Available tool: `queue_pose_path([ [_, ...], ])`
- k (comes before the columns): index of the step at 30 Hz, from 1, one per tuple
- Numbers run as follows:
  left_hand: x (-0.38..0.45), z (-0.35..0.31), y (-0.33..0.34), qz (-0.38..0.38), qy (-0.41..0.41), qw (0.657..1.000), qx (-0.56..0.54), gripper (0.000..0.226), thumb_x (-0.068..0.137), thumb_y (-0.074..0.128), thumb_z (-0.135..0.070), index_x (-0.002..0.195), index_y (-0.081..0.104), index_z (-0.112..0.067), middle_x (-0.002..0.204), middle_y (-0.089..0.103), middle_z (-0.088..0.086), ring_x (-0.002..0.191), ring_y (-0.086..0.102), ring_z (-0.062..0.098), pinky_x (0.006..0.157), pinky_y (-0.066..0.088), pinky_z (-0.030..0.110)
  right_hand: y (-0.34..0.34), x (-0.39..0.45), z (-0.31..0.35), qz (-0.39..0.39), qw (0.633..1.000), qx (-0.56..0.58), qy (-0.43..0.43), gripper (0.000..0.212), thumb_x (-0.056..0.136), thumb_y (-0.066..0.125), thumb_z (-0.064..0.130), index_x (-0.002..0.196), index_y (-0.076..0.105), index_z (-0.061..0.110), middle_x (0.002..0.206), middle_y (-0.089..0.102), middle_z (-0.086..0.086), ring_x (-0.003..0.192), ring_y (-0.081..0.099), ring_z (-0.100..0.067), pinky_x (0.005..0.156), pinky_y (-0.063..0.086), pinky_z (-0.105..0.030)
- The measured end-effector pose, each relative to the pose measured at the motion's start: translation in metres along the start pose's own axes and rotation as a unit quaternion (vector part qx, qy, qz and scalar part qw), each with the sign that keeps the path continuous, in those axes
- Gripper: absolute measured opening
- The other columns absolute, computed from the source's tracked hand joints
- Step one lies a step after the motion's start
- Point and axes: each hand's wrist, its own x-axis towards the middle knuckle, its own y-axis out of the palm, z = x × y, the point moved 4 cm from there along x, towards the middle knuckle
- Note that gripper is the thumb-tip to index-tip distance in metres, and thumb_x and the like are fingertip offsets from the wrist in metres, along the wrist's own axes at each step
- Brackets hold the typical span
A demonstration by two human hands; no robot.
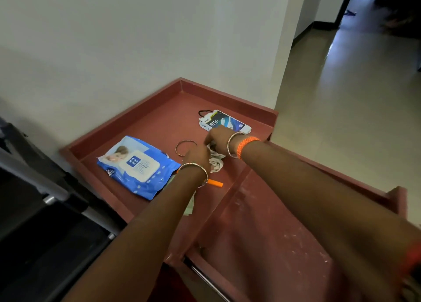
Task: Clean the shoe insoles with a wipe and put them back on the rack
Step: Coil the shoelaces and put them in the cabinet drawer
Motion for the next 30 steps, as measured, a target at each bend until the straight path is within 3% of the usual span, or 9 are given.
queue_pose_path([
  [4, 0.0, 0.005, -0.004, -0.052, -0.003, 0.998, -0.023, 0.014, 0.081, 0.062, -0.002, 0.092, 0.068, 0.002, 0.095, 0.067, 0.022, 0.094, 0.061, 0.038, 0.071, 0.041, 0.033, 0.005, -0.007, 0.0, -0.067, 0.997, -0.034, 0.007, 0.028, 0.087, 0.052, 0.002, 0.111, 0.065, 0.006, 0.113, 0.059, -0.021, 0.098, 0.06, -0.037, 0.081, 0.048, -0.034],
  [11, -0.033, -0.047, -0.011, -0.109, 0.081, 0.986, -0.092, 0.009, 0.077, 0.065, -0.005, 0.084, 0.071, -0.003, 0.088, 0.068, 0.015, 0.086, 0.06, 0.031, 0.063, 0.031, 0.026, -0.018, -0.078, -0.049, -0.138, 0.986, 0.085, 0.04, 0.024, 0.073, 0.055, 0.0, 0.086, 0.074, 0.006, 0.091, 0.071, -0.015, 0.088, 0.065, -0.029, 0.069, 0.041, -0.022],
  [14, -0.05, -0.086, 0.006, -0.079, 0.138, 0.981, -0.114, 0.011, 0.078, 0.068, -0.007, 0.088, 0.073, -0.007, 0.093, 0.07, 0.012, 0.09, 0.061, 0.026, 0.068, 0.036, 0.023, -0.028, -0.139, -0.09, -0.149, 0.981, 0.088, 0.085, 0.019, 0.075, 0.06, 0.0, 0.086, 0.075, 0.002, 0.09, 0.072, -0.017, 0.087, 0.066, -0.027, 0.068, 0.036, -0.018],
  [18, -0.066, -0.136, 0.066, 0.014, 0.185, 0.973, -0.138, 0.011, 0.077, 0.071, -0.008, 0.087, 0.073, -0.004, 0.093, 0.07, 0.014, 0.087, 0.064, 0.024, 0.074, 0.042, 0.026, 0.006, -0.203, -0.168, -0.087, 0.964, 0.086, 0.237, 0.021, 0.077, 0.061, 0.005, 0.093, 0.074, 0.004, 0.097, 0.07, -0.02, 0.095, 0.065, -0.032, 0.076, 0.043, -0.023],
  [20, -0.07, -0.148, 0.101, 0.06, 0.164, 0.974, -0.145, 0.013, 0.078, 0.071, -0.006, 0.086, 0.071, 0.003, 0.091, 0.069, 0.022, 0.081, 0.06, 0.022, 0.071, 0.039, 0.025, 0.036, -0.223, -0.197, -0.058, 0.947, 0.106, 0.298, 0.02, 0.074, 0.061, 0.004, 0.089, 0.074, 0.005, 0.096, 0.071, -0.019, 0.094, 0.066, -0.032, 0.076, 0.045, -0.024],
  [22, -0.068, -0.147, 0.13, 0.079, 0.116, 0.977, -0.16, 0.016, 0.079, 0.069, -0.005, 0.088, 0.068, 0.009, 0.093, 0.066, 0.028, 0.085, 0.061, 0.031, 0.067, 0.034, 0.024, 0.063, -0.237, -0.212, -0.048, 0.933, 0.123, 0.334, 0.021, 0.074, 0.06, 0.004, 0.09, 0.073, 0.005, 0.098, 0.07, -0.019, 0.095, 0.066, -0.032, 0.08, 0.049, -0.029],
  [24, -0.059, -0.145, 0.156, 0.08, 0.084, 0.977, -0.179, 0.015, 0.079, 0.068, -0.002, 0.091, 0.069, 0.007, 0.093, 0.068, 0.026, 0.088, 0.063, 0.032, 0.063, 0.031, 0.02, 0.081, -0.246, -0.222, -0.054, 0.922, 0.13, 0.362, 0.023, 0.078, 0.06, 0.007, 0.098, 0.07, 0.004, 0.106, 0.066, -0.021, 0.099, 0.063, -0.035, 0.084, 0.049, -0.033],
  [27, -0.045, -0.148, 0.183, 0.081, 0.055, 0.972, -0.213, 0.013, 0.076, 0.069, 0.002, 0.088, 0.072, 0.003, 0.085, 0.07, 0.019, 0.073, 0.057, 0.018, 0.053, 0.035, 0.013, 0.095, -0.244, -0.228, -0.046, 0.914, 0.131, 0.381, 0.028, 0.084, 0.057, 0.012, 0.108, 0.063, 0.001, 0.115, 0.058, -0.024, 0.104, 0.058, -0.041, 0.087, 0.049, -0.037],
  [30, -0.031, -0.162, 0.204, 0.095, 0.077, 0.975, -0.185, 0.01, 0.076, 0.067, 0.003, 0.085, 0.071, 0.004, 0.08, 0.068, 0.017, 0.073, 0.056, 0.019, 0.055, 0.032, 0.016, 0.102, -0.238, -0.237, -0.035, 0.914, 0.127, 0.383, 0.029, 0.085, 0.057, 0.015, 0.11, 0.062, 0.002, 0.117, 0.057, -0.024, 0.104, 0.058, -0.041, 0.088, 0.05, -0.038],
])
